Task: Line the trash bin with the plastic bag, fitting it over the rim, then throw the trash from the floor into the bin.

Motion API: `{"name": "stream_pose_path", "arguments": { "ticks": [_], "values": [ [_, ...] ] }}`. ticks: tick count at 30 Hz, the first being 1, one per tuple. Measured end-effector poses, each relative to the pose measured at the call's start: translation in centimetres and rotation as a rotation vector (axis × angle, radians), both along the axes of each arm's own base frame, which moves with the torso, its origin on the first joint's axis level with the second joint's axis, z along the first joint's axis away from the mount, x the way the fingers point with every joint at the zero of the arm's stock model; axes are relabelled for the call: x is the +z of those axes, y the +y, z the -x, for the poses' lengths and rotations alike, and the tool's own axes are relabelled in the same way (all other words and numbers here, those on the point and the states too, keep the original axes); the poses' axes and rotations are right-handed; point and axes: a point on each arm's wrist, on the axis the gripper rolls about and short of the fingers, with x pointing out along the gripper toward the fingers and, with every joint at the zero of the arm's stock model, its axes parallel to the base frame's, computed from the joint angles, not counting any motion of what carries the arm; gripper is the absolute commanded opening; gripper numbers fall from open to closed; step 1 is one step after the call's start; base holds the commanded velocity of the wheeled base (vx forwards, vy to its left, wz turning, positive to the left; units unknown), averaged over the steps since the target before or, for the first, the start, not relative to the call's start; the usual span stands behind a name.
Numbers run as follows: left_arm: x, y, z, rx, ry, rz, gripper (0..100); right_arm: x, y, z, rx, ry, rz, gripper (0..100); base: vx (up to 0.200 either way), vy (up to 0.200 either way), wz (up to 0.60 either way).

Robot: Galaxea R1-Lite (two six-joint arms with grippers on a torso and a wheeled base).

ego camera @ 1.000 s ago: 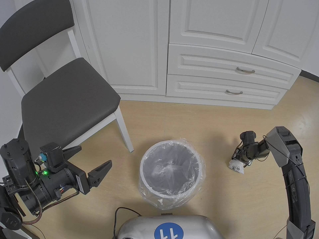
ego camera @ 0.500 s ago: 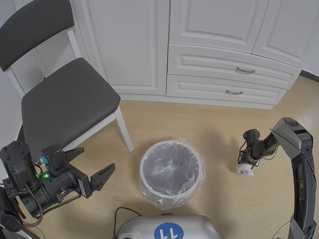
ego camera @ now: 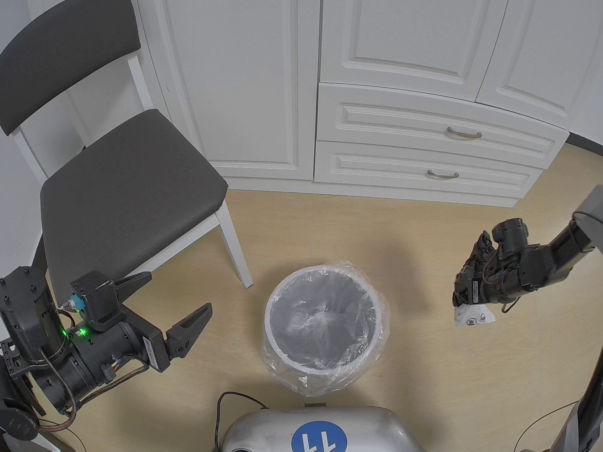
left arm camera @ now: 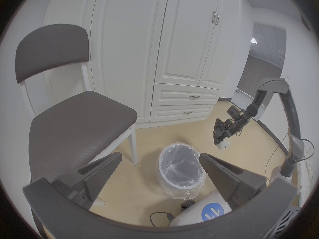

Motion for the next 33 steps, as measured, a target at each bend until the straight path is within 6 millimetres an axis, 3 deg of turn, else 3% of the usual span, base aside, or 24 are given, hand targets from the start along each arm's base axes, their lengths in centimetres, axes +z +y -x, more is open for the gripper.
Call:
{"name": "stream_pose_path", "arguments": {
  "ticks": [8,17,27,33],
  "values": [
    [1.0,0.5,0.6,0.001,-0.067,-0.012,100,5.9,2.8,5.4,0.173,-0.215,-0.008,0,0.000,0.000,0.00],
    [2.5,1.5,1.7,0.025,-0.173,-0.039,100,10.7,6.5,11.1,0.344,-0.464,-0.053,0,0.000,0.000,0.00],
    [3.6,3.0,2.3,0.099,-0.266,-0.088,100,14.6,8.9,17.6,0.524,-0.652,-0.134,0,0.000,0.000,0.00],
    [4.1,3.9,2.7,0.138,-0.315,-0.125,100,16.1,9.4,19.8,0.544,-0.754,-0.160,0,0.000,0.000,0.00]
  ]
}}
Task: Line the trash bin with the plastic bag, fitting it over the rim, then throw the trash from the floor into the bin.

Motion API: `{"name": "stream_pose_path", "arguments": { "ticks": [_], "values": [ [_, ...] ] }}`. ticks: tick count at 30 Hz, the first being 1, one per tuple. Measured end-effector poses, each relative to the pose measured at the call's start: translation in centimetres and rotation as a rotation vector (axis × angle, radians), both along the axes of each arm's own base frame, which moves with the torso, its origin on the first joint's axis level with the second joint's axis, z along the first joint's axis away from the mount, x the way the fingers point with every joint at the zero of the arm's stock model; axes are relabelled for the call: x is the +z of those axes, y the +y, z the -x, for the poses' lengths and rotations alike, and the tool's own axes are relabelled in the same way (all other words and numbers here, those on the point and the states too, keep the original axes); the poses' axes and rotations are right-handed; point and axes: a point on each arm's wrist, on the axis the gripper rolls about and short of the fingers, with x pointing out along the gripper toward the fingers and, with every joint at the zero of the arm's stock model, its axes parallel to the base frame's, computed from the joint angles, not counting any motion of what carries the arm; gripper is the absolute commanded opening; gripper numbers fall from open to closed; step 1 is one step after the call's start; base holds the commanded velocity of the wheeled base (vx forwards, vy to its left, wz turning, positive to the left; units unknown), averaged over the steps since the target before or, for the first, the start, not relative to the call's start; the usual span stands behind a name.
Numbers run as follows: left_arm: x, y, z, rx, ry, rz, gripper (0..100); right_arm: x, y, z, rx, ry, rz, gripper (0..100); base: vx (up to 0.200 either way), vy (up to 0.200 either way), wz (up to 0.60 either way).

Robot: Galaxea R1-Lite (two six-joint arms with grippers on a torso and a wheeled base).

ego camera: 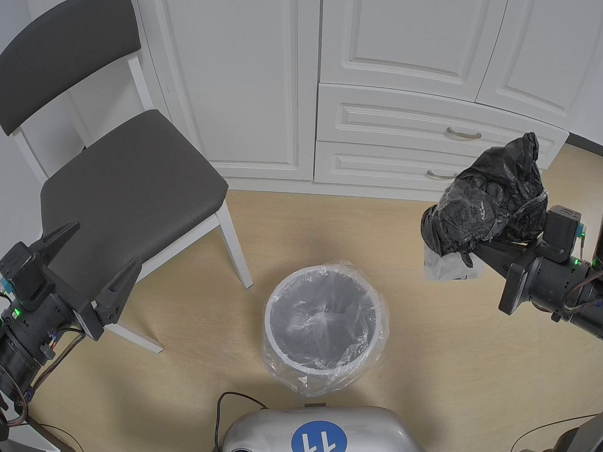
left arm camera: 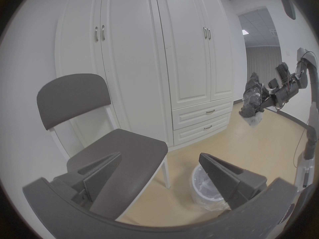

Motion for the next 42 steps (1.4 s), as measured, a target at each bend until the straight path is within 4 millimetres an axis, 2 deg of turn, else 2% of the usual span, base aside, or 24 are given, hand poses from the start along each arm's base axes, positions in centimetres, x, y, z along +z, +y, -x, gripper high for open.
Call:
{"name": "stream_pose_path", "arguments": {
  "ticks": [7,12,16,21,28,42],
  "values": [
    [0.4,0.8,0.4,0.044,-0.044,-0.036,100,1.0,0.6,0.2,0.025,-0.124,-0.097,0,0.000,0.000,0.00],
    [0.7,1.2,0.7,0.065,-0.069,-0.049,100,1.3,1.6,-0.6,0.037,-0.262,-0.209,0,0.000,0.000,0.00],
    [0.9,1.5,0.9,0.078,-0.084,-0.052,100,0.7,2.7,-1.7,0.032,-0.353,-0.283,0,0.000,0.000,0.00],
    [1.4,1.6,0.9,0.086,-0.108,-0.057,100,-2.2,5.0,-3.8,-0.006,-0.340,-0.286,0,0.000,0.000,0.00],
    [3.2,1.5,0.4,0.096,-0.163,-0.042,100,-7.5,8.4,-5.8,-0.010,-0.193,-0.233,0,0.000,0.000,0.00],
    [4.1,2.0,0.5,0.135,-0.202,-0.041,100,-14.7,12.0,-8.4,-0.014,0.007,-0.200,0,0.000,0.000,0.00]
  ]
}}
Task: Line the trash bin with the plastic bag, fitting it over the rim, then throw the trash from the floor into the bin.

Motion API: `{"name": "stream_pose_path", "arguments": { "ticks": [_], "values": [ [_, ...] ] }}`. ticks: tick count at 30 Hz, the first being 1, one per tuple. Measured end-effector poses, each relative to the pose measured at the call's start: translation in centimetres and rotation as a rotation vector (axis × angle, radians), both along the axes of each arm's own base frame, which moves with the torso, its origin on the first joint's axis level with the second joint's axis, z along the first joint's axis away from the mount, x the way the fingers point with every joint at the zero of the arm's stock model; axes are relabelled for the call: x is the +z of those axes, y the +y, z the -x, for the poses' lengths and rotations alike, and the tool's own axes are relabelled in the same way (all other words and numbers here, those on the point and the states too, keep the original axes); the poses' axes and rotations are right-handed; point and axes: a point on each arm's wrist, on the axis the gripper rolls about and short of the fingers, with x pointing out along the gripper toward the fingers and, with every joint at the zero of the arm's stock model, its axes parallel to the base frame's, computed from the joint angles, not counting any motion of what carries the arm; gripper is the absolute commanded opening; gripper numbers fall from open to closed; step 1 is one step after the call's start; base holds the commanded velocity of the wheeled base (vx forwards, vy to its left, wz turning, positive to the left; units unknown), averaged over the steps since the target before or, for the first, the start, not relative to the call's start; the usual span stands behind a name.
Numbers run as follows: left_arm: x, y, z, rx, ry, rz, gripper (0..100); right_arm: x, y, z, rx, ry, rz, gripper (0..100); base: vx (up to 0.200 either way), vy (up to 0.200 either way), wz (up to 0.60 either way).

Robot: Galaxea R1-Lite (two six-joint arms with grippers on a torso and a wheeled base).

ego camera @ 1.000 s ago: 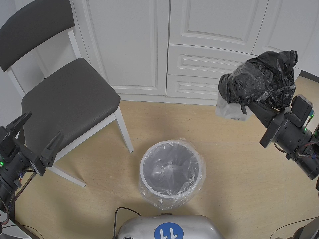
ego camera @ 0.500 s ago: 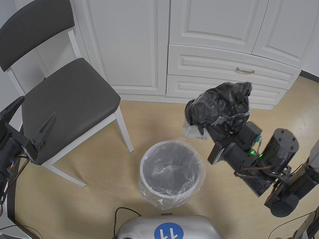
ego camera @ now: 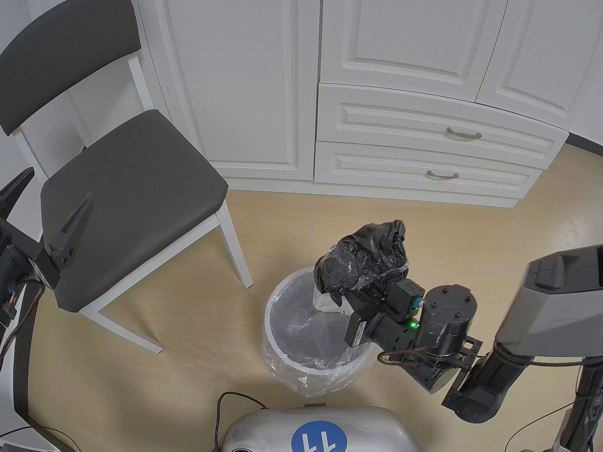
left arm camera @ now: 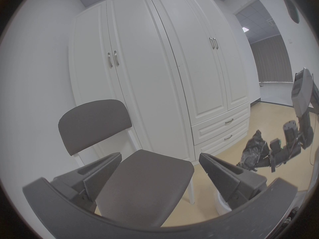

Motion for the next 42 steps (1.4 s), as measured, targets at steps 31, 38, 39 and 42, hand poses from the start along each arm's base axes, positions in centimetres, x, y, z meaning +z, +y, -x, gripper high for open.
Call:
{"name": "stream_pose_path", "arguments": {
  "ticks": [31,38,39,42],
  "values": [
    [-0.3,0.1,0.1,-0.006,0.000,-0.047,100,-11.3,3.3,-5.1,-0.087,0.204,-0.097,0,0.000,0.000,0.00],
    [-0.3,0.1,0.1,-0.006,0.002,-0.047,100,-12.7,3.5,-5.4,-0.089,0.217,-0.087,0,0.000,0.000,0.00],
    [-0.3,0.1,0.1,-0.006,0.002,-0.048,100,-12.9,3.6,-5.5,-0.089,0.216,-0.087,0,0.000,0.000,0.00],
    [-0.3,0.1,0.0,-0.007,0.004,-0.048,100,-13.4,3.9,-5.8,-0.091,0.214,-0.089,0,0.000,0.000,0.00]
  ]
}}
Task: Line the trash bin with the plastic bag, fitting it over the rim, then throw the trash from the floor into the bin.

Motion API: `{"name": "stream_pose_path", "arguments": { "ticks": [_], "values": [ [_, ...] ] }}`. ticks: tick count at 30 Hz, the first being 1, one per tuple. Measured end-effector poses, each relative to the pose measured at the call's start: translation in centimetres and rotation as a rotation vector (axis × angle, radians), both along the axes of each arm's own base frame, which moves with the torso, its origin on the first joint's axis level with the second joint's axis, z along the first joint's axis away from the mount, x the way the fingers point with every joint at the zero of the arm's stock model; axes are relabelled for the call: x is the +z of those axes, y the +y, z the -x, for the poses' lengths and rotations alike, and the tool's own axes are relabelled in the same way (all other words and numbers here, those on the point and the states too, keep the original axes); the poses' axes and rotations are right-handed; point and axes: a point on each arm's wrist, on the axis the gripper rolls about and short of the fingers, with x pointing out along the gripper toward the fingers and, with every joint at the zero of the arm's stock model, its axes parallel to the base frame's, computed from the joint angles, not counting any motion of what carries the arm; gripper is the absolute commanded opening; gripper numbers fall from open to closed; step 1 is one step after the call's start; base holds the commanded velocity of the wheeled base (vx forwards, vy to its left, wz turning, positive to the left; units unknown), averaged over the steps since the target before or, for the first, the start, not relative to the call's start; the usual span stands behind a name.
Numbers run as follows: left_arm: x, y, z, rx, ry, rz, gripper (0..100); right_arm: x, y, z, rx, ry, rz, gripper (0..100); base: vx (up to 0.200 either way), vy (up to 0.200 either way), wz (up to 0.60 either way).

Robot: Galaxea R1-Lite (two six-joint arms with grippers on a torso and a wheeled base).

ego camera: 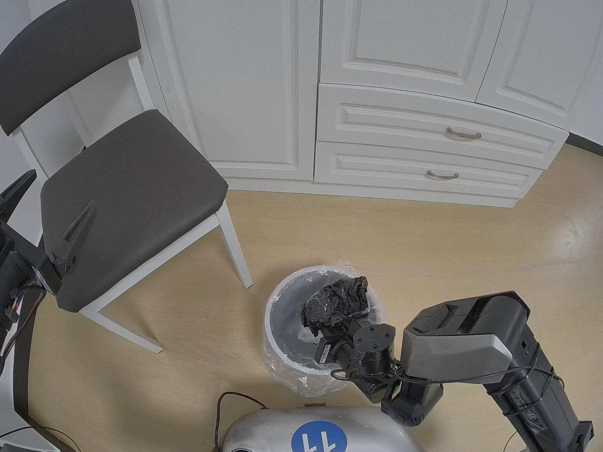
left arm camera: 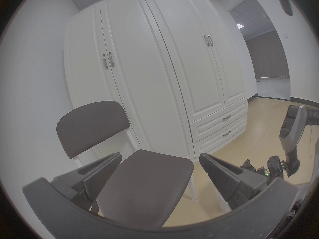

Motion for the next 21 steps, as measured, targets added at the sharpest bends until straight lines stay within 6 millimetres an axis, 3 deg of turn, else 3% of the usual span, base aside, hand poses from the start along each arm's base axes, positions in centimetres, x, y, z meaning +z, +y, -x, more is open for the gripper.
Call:
{"name": "stream_pose_path", "arguments": {
  "ticks": [21],
  "values": [
    [-0.3,-0.1,-0.1,0.002,0.010,-0.032,100,-1.5,1.0,-0.7,0.000,-0.010,-0.020,0,0.000,0.000,0.00]
  ]
}}
